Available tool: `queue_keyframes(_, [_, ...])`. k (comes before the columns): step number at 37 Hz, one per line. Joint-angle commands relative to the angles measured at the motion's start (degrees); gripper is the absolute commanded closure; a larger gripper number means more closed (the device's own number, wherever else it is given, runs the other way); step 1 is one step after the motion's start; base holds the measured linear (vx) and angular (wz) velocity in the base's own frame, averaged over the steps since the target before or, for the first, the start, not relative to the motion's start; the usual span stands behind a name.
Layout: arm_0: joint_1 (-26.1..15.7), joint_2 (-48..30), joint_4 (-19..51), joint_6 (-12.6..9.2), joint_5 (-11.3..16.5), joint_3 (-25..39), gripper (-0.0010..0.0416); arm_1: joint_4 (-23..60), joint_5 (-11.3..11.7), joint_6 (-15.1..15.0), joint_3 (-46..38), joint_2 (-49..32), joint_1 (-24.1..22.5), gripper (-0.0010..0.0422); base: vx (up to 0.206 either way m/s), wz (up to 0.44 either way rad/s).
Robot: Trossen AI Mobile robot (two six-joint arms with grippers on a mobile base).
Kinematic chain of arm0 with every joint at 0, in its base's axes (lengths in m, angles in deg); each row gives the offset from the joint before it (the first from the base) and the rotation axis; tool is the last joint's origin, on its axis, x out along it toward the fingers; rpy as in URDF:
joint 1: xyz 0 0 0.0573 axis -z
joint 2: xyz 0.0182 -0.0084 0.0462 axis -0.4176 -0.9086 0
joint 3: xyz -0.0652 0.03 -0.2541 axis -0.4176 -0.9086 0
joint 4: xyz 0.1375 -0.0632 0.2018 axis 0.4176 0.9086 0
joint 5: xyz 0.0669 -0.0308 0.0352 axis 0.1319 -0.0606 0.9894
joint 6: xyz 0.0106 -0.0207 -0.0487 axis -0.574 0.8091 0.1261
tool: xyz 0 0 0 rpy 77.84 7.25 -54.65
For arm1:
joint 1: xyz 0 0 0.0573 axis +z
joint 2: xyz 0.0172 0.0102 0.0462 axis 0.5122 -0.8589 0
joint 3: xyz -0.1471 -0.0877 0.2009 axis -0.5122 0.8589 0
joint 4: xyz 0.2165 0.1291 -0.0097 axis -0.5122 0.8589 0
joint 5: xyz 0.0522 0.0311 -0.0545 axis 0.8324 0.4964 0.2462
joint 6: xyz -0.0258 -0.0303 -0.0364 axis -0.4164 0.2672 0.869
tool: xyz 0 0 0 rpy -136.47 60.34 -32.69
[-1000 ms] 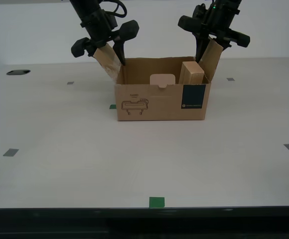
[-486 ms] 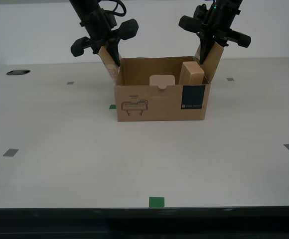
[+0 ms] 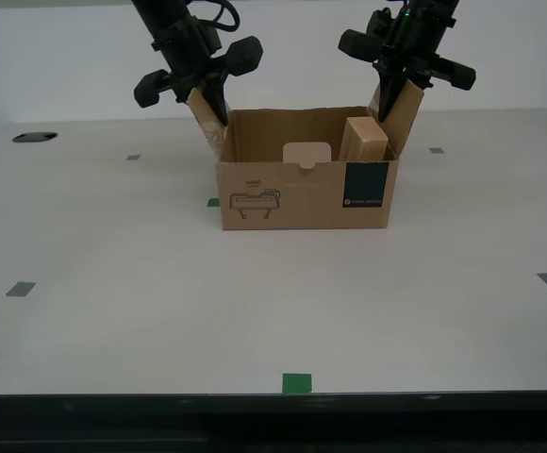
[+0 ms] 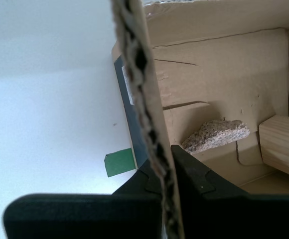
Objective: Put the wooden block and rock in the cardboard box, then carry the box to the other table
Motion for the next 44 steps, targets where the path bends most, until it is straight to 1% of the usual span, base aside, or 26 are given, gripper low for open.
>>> queue_keyframes(1, [-0.07, -0.04, 0.42, 0.11, 0.46, 0.00, 0.0407, -0.94, 0.44, 0.02, -0.04, -0.11, -0.07, 0.0413, 0.000, 0.000])
queue_keyframes(16, [-0.04, 2.27, 0.31, 0.37, 0.44, 0.00, 0.0407, -0.46, 0.44, 0.07, -2.60, 0.48, -0.24, 0.0413, -0.033, 0.001])
queue_keyframes(28, [-0.02, 3.74, 0.37, 0.35, 0.44, 0.00, 0.0406, -0.04, 0.44, 0.11, -2.69, 5.70, -0.55, 0.0413, -0.095, 0.003])
queue_keyframes(34, [-0.02, 3.74, 0.39, 0.35, 0.44, 0.00, 0.0407, 0.83, 0.44, 0.76, -2.69, 7.15, -0.55, 0.0413, -0.121, -0.009])
queue_keyframes(37, [-0.02, 3.82, 0.42, 0.33, 0.46, 0.00, 0.0407, 2.54, 0.46, 0.20, -2.67, 7.45, -0.57, 0.0413, -0.123, -0.005])
queue_keyframes(44, [-0.04, 5.51, 0.90, 0.22, 0.48, 0.00, 0.0407, 4.92, 0.46, -2.93, -2.67, 7.78, -0.57, 0.0413, -0.111, -0.004])
